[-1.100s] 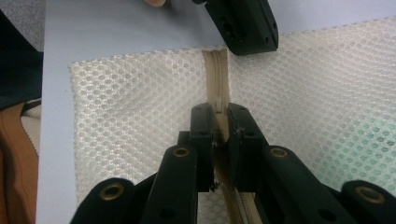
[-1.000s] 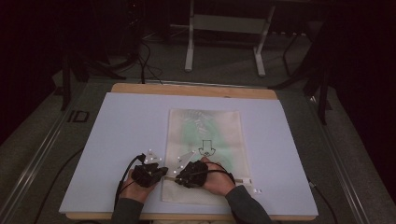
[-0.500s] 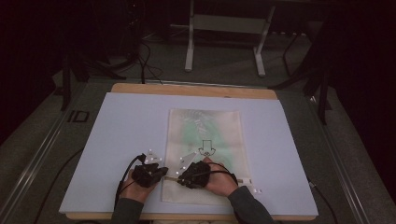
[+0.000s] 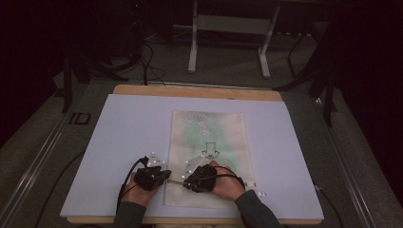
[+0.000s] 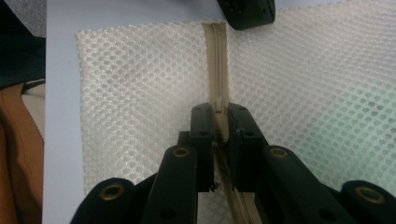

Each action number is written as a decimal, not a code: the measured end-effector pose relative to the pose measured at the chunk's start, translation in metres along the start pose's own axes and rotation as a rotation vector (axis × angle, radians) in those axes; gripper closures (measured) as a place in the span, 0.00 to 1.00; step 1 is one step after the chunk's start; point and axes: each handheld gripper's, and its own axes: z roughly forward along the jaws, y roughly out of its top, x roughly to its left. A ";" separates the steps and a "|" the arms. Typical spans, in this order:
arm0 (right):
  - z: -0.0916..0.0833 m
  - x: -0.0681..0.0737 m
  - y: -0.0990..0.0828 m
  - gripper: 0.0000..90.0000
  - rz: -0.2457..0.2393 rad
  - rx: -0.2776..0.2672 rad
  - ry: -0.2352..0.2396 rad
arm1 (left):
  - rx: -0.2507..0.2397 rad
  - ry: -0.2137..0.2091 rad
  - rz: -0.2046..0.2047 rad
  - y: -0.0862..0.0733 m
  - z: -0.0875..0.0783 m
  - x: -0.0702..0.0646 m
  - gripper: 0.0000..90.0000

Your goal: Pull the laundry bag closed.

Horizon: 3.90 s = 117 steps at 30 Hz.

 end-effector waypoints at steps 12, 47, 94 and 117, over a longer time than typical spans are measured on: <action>-0.004 0.000 -0.004 0.91 0.001 0.004 -0.004 | 0.001 0.000 -0.001 0.000 0.000 0.000 1.00; -0.011 0.002 -0.016 0.91 0.008 0.015 -0.006 | 0.001 0.004 -0.003 0.000 0.000 -0.001 1.00; -0.030 -0.003 -0.034 0.91 0.022 0.022 -0.014 | 0.004 0.005 -0.002 0.000 0.000 -0.001 0.99; -0.039 -0.004 -0.044 0.91 0.037 0.020 -0.020 | 0.006 0.005 0.000 0.000 0.000 0.000 0.99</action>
